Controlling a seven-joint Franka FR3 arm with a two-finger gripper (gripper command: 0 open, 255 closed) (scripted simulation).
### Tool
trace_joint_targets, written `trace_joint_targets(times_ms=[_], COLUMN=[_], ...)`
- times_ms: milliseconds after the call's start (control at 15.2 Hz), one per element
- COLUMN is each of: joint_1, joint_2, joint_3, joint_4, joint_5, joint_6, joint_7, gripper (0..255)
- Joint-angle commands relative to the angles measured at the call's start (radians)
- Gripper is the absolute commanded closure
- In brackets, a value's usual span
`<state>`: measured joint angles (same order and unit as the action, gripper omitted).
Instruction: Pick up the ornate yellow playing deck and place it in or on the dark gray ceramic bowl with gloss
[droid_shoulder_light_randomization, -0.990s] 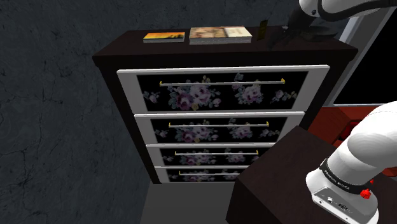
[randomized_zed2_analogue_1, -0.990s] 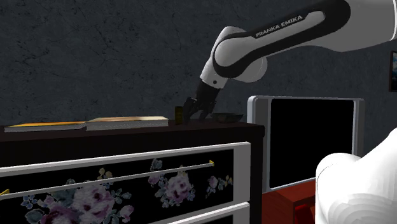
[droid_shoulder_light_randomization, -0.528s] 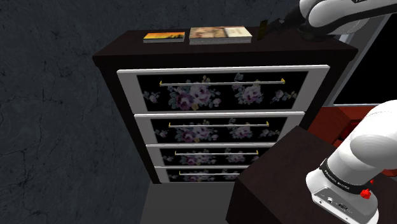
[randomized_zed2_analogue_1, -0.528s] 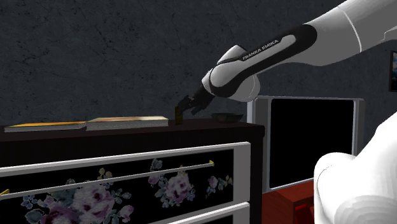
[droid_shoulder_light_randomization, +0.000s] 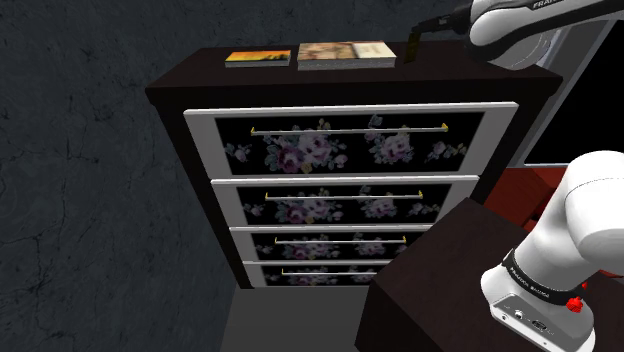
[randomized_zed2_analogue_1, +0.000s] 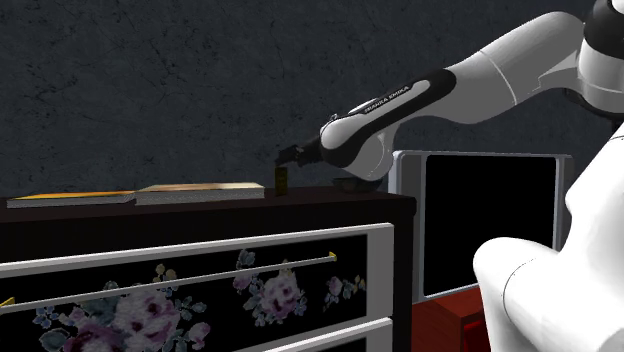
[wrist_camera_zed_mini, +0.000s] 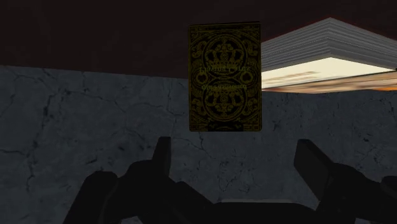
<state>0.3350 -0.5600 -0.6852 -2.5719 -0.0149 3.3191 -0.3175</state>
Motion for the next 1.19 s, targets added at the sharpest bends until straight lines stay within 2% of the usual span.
trace_joint_targets(times_ms=[0,330,792,858,1122], joint_1=[0.052,0.174,0.173,0.173,0.173], joint_2=[0.024,0.084,0.084,0.084,0.084], joint_3=[-0.047,-0.153,-0.152,-0.152,-0.152], joint_4=[0.022,0.073,0.073,0.073,0.073], joint_5=[0.0,0.002,0.002,0.002,0.002], joint_6=[0.025,0.058,0.057,0.057,0.057], joint_7=[-0.005,-0.006,-0.006,-0.006,-0.006], gripper=[0,0,0,255,255])
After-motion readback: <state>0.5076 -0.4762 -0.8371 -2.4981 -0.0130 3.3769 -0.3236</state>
